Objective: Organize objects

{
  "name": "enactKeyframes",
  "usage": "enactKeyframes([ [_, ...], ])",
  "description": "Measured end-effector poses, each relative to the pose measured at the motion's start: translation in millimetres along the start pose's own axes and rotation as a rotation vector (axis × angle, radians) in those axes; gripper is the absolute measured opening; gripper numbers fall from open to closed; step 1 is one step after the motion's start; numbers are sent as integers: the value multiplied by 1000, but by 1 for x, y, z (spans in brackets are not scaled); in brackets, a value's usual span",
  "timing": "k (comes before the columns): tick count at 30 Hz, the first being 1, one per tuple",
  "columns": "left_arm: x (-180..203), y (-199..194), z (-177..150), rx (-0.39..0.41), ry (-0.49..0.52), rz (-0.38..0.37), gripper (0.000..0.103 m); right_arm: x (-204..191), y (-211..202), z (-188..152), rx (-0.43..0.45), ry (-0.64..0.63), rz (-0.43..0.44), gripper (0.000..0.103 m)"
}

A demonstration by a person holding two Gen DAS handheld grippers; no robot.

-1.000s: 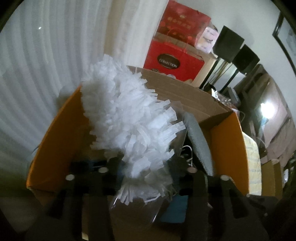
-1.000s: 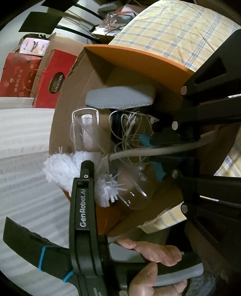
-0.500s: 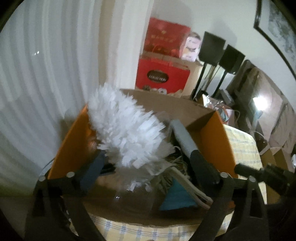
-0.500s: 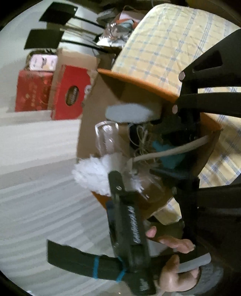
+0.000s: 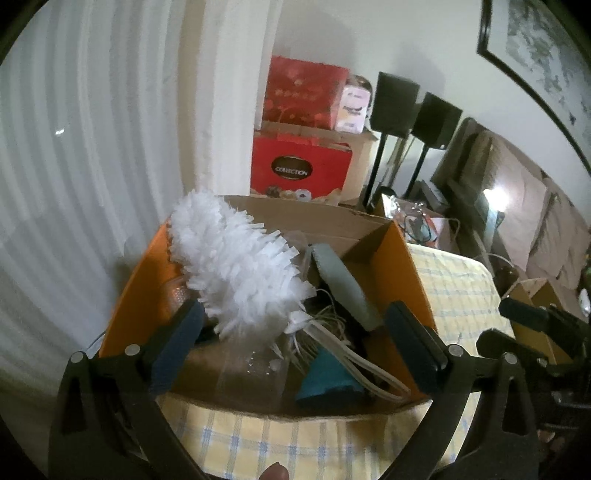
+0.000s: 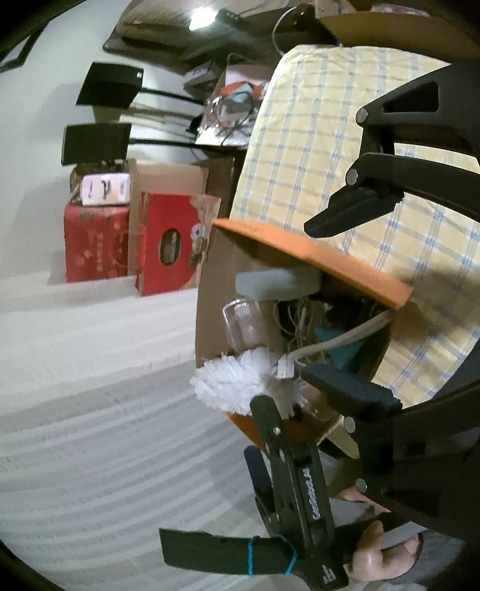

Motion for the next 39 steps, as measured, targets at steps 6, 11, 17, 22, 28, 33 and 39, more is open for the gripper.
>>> enactKeyframes([
  [6,18,-12,-11,11,32,-25,103,14,-18,-8,21,34,-79,84],
  [11,30,-16,-23,11,71,16,103,29,-29,-17,24,75,-116,89],
  [17,46,-21,-40,-5,100,1,103,49,-45,-35,46,120,-232,103],
  [22,53,-26,-53,-14,100,3,103,59,-55,-48,48,154,-283,103],
  [28,54,-31,-59,-14,105,16,103,69,-62,-64,42,194,-325,103],
  [33,55,-33,-65,-20,119,34,103,75,-68,-77,40,223,-346,103],
  [39,59,-34,-70,-38,117,2,103,75,-73,-86,34,231,-358,103],
])
Point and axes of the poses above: each gripper's, at about its wrist camera, not at the fingertips, and y roughly the way its jaws point, x to its right, z to its top, the point moved 6 cm from there along y, roughly the way its jaws point, and after that the axes turned 8 degrees about -z, right-handed, at the moved point
